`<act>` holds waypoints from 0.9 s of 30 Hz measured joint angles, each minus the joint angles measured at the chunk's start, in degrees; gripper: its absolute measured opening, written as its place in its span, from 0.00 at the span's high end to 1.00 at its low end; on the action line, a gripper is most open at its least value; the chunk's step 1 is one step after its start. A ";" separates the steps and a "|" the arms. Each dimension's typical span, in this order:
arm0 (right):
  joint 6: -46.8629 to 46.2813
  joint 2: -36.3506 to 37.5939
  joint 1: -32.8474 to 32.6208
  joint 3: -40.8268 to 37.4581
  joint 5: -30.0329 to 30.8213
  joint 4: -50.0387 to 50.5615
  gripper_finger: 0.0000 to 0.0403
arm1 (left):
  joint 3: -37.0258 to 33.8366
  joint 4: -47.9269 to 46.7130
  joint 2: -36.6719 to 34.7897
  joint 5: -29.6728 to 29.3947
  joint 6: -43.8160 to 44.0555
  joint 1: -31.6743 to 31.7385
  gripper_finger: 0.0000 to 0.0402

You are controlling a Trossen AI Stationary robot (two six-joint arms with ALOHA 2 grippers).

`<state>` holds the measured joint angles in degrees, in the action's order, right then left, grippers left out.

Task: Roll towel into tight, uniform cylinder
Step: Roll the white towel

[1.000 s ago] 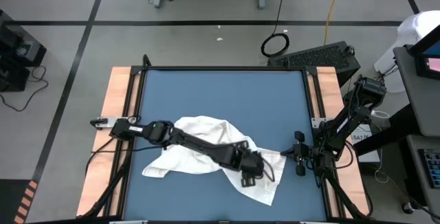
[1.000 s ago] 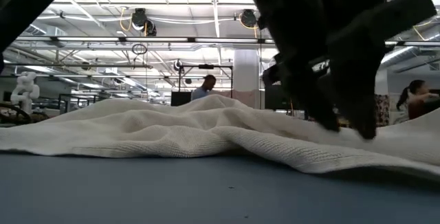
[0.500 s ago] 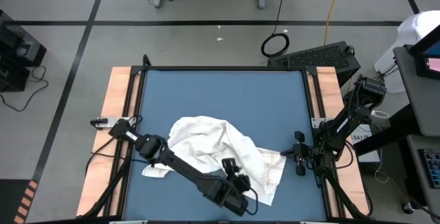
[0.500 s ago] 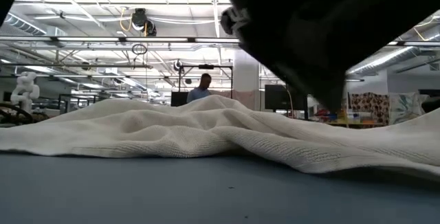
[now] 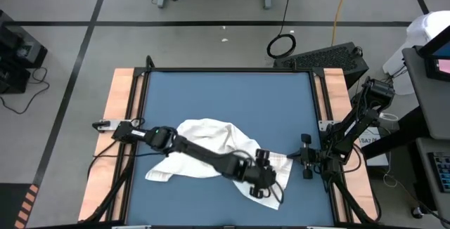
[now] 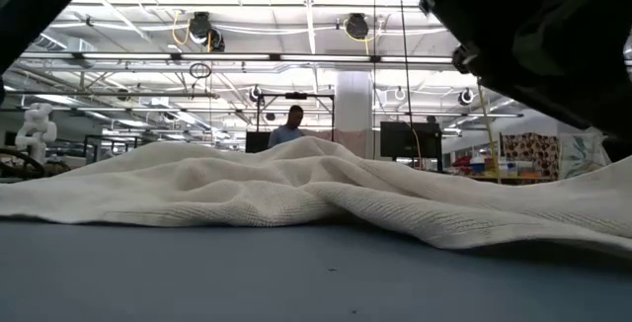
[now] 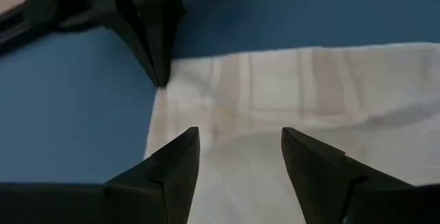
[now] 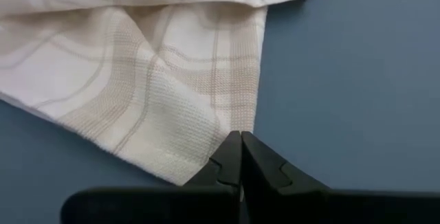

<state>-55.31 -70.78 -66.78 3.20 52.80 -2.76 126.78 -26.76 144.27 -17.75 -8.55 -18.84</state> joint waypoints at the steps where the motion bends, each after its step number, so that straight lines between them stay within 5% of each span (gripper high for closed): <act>1: -0.49 0.00 0.00 0.00 0.08 0.03 1.00 | 0.00 -0.04 0.00 0.86 -0.74 0.44 0.48; 12: -5.13 0.00 0.04 -0.02 0.65 0.17 1.00 | 0.00 -0.85 -0.02 7.86 -10.44 -2.85 0.48; 27: -4.90 0.00 0.04 -0.02 1.12 1.33 1.00 | -0.24 1.85 2.24 -2.06 -9.79 -6.74 0.48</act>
<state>-60.20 -70.78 -66.74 3.18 53.92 -1.43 126.54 -24.91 146.51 -19.81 -18.34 -25.58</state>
